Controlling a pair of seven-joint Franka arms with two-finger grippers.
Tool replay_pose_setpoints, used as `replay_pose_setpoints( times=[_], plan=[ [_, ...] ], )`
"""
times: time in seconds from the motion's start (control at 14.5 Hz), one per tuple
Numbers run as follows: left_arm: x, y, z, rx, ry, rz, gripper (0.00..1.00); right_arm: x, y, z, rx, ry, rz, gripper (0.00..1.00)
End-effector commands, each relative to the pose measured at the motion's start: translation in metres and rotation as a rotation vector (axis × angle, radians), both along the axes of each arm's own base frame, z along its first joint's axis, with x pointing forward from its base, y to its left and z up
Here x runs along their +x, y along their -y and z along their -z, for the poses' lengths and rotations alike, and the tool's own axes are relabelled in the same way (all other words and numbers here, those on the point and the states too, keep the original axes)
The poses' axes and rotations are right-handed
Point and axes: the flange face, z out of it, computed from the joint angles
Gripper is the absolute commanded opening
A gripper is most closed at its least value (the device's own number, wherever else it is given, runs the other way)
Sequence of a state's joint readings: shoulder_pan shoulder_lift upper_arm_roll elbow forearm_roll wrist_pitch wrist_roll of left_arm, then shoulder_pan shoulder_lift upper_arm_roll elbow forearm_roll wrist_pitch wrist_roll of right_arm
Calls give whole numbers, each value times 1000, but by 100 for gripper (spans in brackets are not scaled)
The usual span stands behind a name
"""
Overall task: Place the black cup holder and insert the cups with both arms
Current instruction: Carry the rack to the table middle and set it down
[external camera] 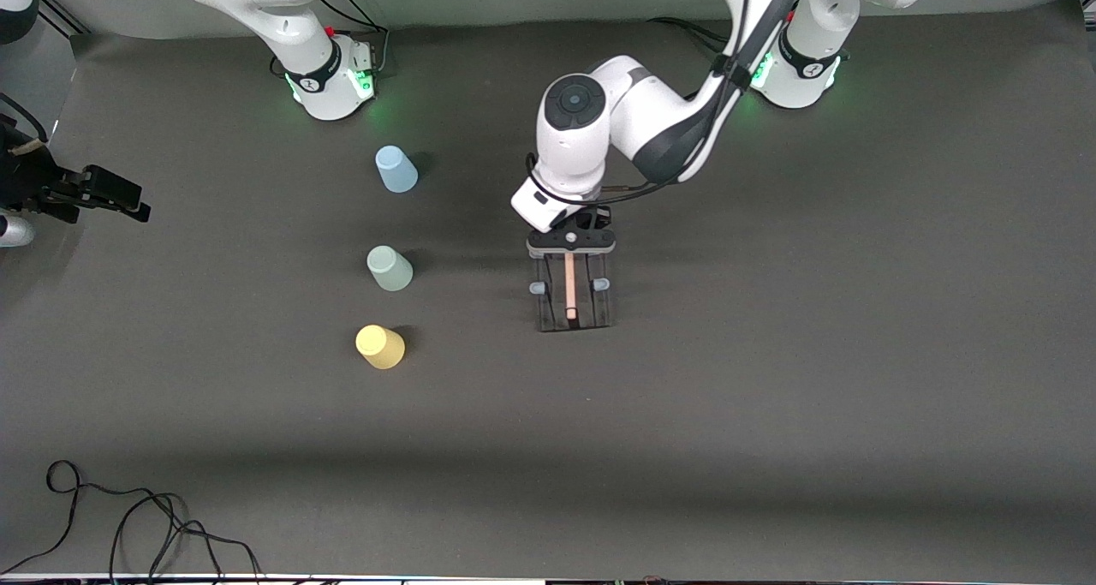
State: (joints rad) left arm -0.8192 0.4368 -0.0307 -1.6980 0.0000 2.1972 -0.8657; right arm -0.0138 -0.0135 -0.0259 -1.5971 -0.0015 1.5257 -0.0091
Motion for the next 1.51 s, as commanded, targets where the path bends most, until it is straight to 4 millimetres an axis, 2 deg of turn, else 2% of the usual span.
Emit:
replay_pose_setpoints(
  times=[0.0,0.14,0.34,0.69,1.03,1.17,1.24,1.38,1.44],
  plan=[
    [-1,6,-10,-10,43,-12,0,1,1,-3,13,-6,-12,100],
    [-10,16,-1,-5,44,12,0,1,1,-3,13,-4,-12,100],
    [-13,19,8,4,44,24,0,1,1,-3,13,-6,-12,100],
    [-10,16,5,-5,30,-12,0,1,1,-3,13,-6,-6,100],
    [-11,21,2,-15,38,-53,0,-2,-10,-10,94,3,132,100],
    [-11,21,2,-11,43,-51,46,-2,-15,-8,96,-6,192,100],
    [-11,23,-2,-17,42,-60,86,-2,-19,-6,114,-16,235,100],
    [-8,25,-7,-18,47,-85,100,-3,-38,0,131,-36,248,100],
    [-4,22,-17,-26,53,-90,100,-2,-50,3,128,-46,247,100]
  ],
)
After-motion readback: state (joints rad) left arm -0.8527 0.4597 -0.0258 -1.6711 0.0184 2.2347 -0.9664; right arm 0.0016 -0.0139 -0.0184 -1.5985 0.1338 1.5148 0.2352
